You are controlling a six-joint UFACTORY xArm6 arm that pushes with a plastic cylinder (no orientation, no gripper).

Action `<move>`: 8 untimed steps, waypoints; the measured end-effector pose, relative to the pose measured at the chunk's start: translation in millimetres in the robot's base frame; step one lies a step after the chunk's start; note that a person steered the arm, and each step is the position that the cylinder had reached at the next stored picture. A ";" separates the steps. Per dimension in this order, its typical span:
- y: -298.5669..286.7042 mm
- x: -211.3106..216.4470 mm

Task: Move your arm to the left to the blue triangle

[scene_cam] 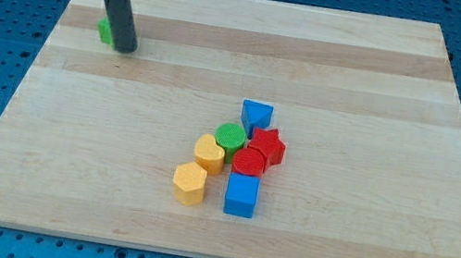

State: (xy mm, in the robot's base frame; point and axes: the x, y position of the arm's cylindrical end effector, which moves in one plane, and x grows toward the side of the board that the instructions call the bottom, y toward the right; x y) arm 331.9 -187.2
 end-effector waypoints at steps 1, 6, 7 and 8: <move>-0.1 -1.0; 7.2 -33.0; 74.5 -22.8; 86.9 -18.7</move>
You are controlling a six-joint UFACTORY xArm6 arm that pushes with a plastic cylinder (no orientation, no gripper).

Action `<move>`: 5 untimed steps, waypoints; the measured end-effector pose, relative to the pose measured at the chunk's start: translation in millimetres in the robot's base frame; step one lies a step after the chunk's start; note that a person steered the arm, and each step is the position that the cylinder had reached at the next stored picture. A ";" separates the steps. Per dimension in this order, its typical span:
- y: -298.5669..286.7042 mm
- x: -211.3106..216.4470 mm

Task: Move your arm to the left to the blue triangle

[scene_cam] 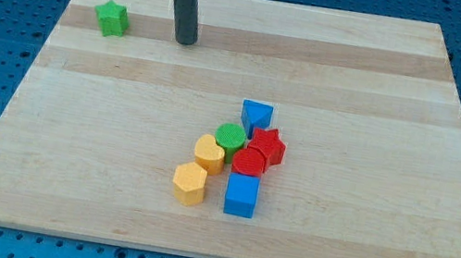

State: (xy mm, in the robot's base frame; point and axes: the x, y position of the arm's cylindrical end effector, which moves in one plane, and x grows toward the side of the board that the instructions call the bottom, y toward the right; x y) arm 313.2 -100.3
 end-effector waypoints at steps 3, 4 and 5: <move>43.2 117.8; 43.2 118.2; 60.9 136.2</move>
